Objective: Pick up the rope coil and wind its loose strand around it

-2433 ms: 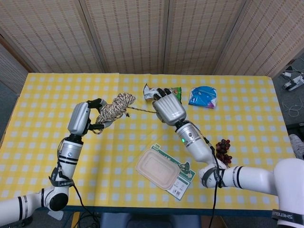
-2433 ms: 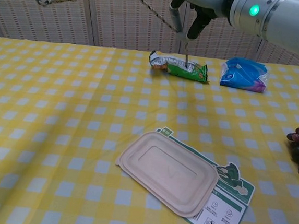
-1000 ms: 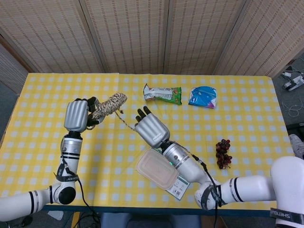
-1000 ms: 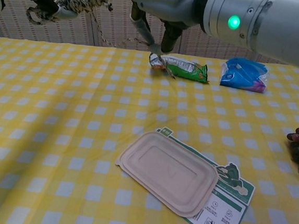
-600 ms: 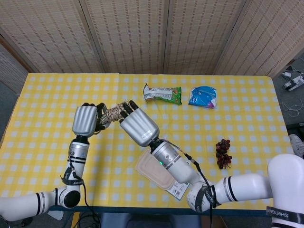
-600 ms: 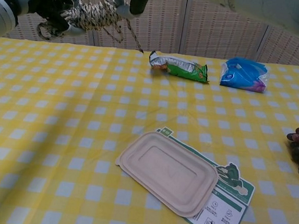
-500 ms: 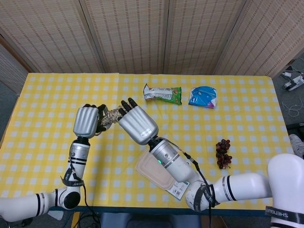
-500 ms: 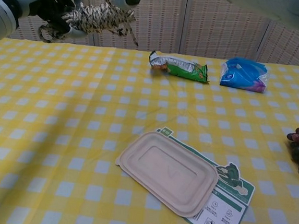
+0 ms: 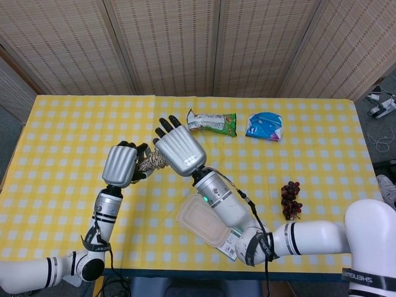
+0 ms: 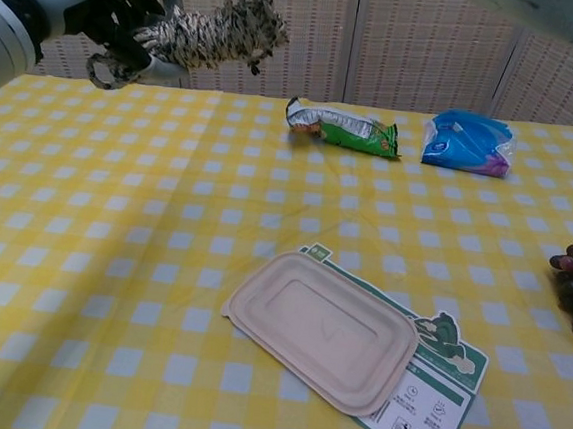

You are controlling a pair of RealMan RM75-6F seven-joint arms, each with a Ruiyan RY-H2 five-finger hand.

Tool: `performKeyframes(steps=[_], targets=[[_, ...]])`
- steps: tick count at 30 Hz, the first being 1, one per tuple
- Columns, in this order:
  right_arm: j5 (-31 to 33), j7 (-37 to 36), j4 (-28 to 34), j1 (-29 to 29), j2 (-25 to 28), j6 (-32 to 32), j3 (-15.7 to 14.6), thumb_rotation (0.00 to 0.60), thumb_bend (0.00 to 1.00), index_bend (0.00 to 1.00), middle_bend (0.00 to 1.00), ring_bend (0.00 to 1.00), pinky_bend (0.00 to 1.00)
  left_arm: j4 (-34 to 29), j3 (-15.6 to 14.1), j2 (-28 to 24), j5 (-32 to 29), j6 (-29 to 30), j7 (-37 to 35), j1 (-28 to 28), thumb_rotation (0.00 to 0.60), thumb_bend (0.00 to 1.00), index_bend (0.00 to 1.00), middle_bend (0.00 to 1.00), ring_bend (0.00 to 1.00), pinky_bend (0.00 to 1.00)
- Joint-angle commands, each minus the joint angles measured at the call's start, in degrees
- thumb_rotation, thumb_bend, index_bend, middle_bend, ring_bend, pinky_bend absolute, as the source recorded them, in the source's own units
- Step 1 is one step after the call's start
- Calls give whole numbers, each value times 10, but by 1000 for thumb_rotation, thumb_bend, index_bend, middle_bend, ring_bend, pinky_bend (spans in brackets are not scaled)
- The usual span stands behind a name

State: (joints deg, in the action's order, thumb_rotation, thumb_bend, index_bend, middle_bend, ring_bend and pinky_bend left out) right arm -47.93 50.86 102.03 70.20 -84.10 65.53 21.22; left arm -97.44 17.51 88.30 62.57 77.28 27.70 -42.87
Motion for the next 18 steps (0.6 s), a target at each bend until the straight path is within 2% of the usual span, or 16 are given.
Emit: performKeyframes(steps=[1, 7, 11, 18], targets=[[1, -6, -3, 0, 1, -1, 1, 600, 512, 660, 411, 197, 214, -7, 7, -4, -8, -9, -13, 1, 600, 246, 785, 767, 585, 446], [27, -31, -12, 5, -3, -13, 12, 600, 513, 660, 409, 197, 214, -28, 4, -20, 1, -36, -55, 6, 600, 246, 785, 767, 584, 446], [41, -54, -1, 4, -1, -23, 17, 600, 512, 660, 406, 197, 214, -27, 2, -18, 2, -26, -29, 7, 600, 246, 784, 767, 584, 446], [50, -114, 49, -6, 24, -43, 30, 600, 512, 660, 405, 197, 214, -21, 15, -9, -24, -19, -7, 4, 600, 246, 784, 768, 584, 446]])
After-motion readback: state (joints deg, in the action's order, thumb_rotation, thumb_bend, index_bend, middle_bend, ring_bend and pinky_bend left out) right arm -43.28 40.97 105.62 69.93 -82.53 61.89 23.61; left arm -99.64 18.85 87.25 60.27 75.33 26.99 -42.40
